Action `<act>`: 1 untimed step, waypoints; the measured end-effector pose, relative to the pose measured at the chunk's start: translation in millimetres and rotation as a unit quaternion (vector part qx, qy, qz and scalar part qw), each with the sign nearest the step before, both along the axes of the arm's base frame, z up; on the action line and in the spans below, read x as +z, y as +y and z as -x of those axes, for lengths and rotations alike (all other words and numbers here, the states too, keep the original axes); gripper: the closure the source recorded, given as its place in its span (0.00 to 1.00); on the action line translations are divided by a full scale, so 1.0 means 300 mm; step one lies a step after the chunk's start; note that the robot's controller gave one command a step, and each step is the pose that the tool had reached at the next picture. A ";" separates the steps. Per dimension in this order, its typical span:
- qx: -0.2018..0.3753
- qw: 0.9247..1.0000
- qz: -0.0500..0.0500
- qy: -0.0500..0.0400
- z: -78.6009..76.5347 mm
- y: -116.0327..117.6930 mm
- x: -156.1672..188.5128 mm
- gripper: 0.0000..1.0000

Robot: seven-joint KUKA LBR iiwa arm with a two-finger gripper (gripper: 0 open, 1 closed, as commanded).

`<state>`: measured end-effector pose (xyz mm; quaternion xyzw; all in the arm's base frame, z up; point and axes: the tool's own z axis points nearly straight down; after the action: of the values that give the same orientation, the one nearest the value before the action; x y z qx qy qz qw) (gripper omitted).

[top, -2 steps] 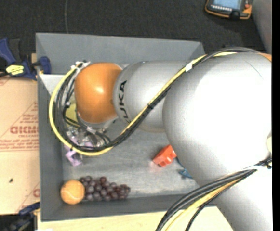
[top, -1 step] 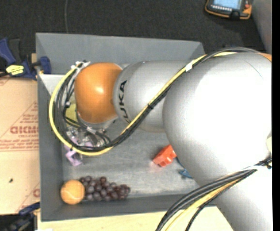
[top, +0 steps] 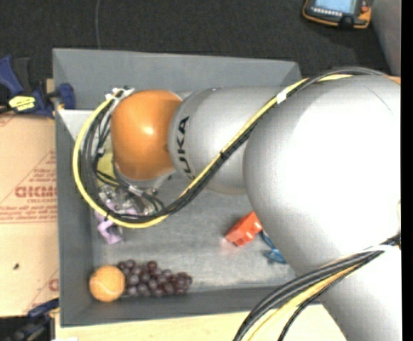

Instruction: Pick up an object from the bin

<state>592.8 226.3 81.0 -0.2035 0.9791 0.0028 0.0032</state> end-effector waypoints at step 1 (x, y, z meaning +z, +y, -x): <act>-0.001 1.000 0.001 0.002 0.003 -0.003 0.079 1.00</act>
Offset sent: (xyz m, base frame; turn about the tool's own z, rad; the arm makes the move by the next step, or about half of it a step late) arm -0.0007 -0.0003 0.1066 0.0006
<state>591.9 225.6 104.8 -0.2028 0.9792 0.0024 0.0015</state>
